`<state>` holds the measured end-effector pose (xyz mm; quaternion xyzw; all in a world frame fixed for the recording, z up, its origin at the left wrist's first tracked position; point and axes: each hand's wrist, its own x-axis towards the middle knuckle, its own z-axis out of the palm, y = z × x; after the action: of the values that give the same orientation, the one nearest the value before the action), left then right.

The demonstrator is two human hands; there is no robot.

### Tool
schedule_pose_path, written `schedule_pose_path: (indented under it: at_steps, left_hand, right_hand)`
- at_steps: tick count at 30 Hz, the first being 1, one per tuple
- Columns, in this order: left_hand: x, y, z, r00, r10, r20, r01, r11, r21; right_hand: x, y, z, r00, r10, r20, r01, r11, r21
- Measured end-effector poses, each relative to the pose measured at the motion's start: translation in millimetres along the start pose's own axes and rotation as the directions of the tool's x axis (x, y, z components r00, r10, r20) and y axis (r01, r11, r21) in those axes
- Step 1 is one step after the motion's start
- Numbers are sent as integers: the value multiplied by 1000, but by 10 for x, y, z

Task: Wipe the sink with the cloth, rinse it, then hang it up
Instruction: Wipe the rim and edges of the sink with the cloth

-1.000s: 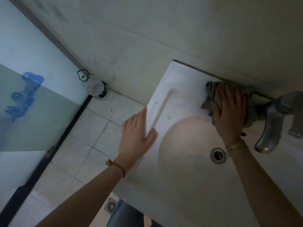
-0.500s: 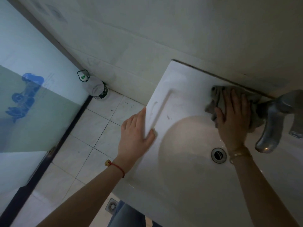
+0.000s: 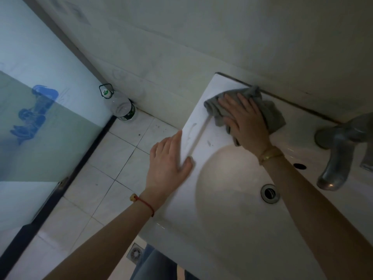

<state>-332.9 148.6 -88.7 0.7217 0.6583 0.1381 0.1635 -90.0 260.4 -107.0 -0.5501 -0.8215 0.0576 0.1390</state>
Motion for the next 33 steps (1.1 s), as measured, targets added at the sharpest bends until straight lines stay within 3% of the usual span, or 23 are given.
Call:
schedule_pose_path:
  at_steps: [3, 4, 6, 8, 11, 13, 15, 17, 19, 24, 27, 29, 31, 33]
  left_hand:
    - [-42, -34, -15, 1000, -12, 7, 12, 999, 33]
    - [-67, -56, -26, 1000, -22, 10, 21, 999, 42]
    - [-146, -106, -56, 999, -33, 9, 32, 997, 64]
    - [-250, -155, -83, 999, -28, 17, 26, 995, 96]
    - [-373, -210, -83, 999, -32, 34, 29, 995, 100]
    - [-395, -215, -70, 999, -38, 37, 34, 996, 88]
    - [-395, -210, -69, 999, -41, 32, 39, 996, 74]
    - [-389, -208, -78, 998, -43, 35, 41, 997, 61]
    - [-387, -200, -83, 998, -47, 42, 45, 998, 43]
    - [-362, -197, -48, 998, -39, 50, 39, 999, 5]
    - [-383, -214, -37, 998, -35, 50, 35, 999, -4]
    - [-394, -204, -49, 998, -40, 39, 40, 999, -1]
    - [-376, -197, -70, 998, -44, 48, 44, 999, -2]
    - [-375, -185, -71, 998, -47, 45, 46, 999, 10]
  right_hand:
    - [272, -155, 41, 978, 191, -85, -185, 980, 67]
    - [292, -269, 85, 982, 174, -68, -171, 984, 56]
    - [169, -542, 220, 999, -52, -3, 53, 998, 25]
    - [-94, -845, 325, 972, -229, 51, 225, 971, 76]
    - [-305, -1021, 356, 969, -235, 73, 222, 962, 159]
    - [-199, -870, 307, 959, -263, 106, 259, 965, 49]
    - [-26, -732, 296, 983, -172, 72, 170, 985, 28]
    - [10, -774, 301, 998, 57, 11, -58, 983, 174]
    - [-132, -942, 333, 985, 170, 4, -167, 962, 215]
    - [-847, -1321, 433, 987, 54, 149, -86, 972, 220]
    - [-648, -1103, 443, 993, -30, 113, 17, 993, 116]
    - [-320, -899, 411, 998, 53, 43, -55, 998, 37]
    - [-179, -841, 387, 965, 263, -9, -258, 953, 158]
    - [-286, -976, 406, 954, 301, -6, -294, 937, 186]
